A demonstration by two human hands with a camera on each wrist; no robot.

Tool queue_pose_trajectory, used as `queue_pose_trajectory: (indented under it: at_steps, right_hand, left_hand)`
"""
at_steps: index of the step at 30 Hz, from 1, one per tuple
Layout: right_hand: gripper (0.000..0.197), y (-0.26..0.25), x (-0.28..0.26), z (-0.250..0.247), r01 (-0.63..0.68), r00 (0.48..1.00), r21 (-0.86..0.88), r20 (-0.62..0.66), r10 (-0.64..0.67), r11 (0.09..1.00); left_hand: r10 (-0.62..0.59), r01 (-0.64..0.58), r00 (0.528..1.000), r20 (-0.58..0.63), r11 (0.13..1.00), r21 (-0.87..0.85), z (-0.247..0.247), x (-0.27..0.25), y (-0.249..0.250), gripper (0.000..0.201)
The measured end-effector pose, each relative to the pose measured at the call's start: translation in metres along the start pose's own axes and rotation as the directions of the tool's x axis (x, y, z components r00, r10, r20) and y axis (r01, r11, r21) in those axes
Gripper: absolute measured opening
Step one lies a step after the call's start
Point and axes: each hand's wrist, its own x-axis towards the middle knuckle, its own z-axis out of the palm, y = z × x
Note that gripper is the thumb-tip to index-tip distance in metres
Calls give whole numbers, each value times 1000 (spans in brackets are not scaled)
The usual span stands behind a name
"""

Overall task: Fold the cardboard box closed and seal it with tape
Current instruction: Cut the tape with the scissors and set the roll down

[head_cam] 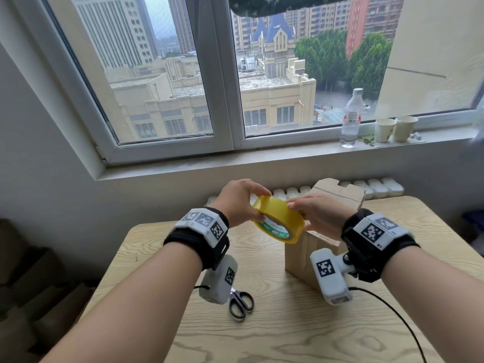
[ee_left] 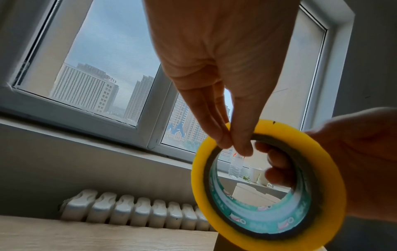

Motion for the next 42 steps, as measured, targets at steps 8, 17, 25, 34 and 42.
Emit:
queue_pose_trajectory:
  at_steps: [8,17,25,34,42]
  right_hand:
    - [37,-4,-4,3,13,999,0,-41,-13,1000]
    - [24,3,-7,2,25,1000,145,2,-26,989]
    - [28,1,-1,-1,9,999,107,-44,-4,994]
    - [28,-4,3,-3,50,996,30,70,-52,998]
    - [20,-13,18,15,184,974,-184,-101,-205,966]
  left_hand:
    - [7,-7,1000,5,1000,-1,-1,0,7,52]
    - [-79,81,997,20,990,-115,-4,-7,12,52]
    - [-121,121,993,13,979,-164,0,-10,14,52]
    - [-197,198,980,-36,980,25,7,-3,11,51]
    - [-278,292,955,-104,943,158,8,-3,21,32]
